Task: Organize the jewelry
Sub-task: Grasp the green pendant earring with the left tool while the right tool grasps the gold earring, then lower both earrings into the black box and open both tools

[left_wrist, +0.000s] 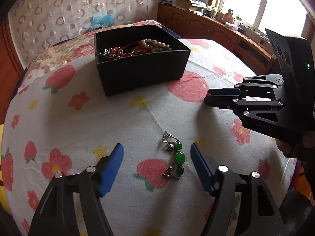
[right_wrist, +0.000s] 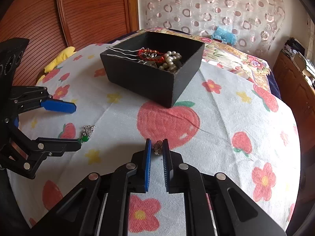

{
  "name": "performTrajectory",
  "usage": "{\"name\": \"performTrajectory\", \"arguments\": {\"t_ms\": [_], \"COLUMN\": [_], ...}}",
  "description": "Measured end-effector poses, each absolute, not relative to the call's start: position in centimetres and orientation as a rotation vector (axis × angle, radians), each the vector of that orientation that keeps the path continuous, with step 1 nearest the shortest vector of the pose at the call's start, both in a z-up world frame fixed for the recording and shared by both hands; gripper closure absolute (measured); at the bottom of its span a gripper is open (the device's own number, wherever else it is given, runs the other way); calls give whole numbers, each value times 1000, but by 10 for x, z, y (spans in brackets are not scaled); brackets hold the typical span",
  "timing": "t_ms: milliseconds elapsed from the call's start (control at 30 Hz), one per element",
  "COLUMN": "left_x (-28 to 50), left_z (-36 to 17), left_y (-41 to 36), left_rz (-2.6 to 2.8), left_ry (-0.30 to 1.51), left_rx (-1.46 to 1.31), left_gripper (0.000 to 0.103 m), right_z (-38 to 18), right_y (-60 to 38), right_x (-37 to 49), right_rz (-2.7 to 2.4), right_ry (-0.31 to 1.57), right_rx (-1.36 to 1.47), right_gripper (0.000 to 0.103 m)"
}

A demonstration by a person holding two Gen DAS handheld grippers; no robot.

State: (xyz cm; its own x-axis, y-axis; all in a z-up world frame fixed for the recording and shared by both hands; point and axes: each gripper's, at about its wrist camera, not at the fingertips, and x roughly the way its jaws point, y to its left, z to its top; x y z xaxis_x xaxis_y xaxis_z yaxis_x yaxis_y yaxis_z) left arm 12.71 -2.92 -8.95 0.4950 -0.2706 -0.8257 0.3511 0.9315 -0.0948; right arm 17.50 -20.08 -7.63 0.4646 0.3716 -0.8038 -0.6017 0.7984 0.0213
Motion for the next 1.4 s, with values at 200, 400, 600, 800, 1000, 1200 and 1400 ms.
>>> {"name": "performTrajectory", "arguments": {"t_ms": [200, 400, 600, 800, 1000, 1200, 1400], "left_x": [124, 120, 121, 123, 127, 132, 144], "left_z": [-88, -88, -87, -80, -66, -45, -24], "left_y": [-39, -46, -43, -36, -27, -18, -12], "left_rz": [-405, -423, -442, -431, -425, -411, -403], "left_ry": [974, 970, 982, 964, 938, 890, 842], "left_rx": [101, 114, 91, 59, 17, 1, 6], "left_gripper": [64, 90, 92, 93, 93, 93, 93], "right_z": [-74, -73, -71, -65, -53, -37, -22], "right_y": [-207, -212, -214, -213, -213, -208, -201], "right_x": [175, 174, 174, 174, 175, 179, 189], "right_rz": [596, 593, 596, 602, 609, 618, 636], "right_ry": [901, 896, 894, 881, 861, 824, 789], "right_rx": [-267, -256, -248, -236, -224, -222, -237], "right_gripper": [93, 93, 93, 93, 93, 93, 93]}}
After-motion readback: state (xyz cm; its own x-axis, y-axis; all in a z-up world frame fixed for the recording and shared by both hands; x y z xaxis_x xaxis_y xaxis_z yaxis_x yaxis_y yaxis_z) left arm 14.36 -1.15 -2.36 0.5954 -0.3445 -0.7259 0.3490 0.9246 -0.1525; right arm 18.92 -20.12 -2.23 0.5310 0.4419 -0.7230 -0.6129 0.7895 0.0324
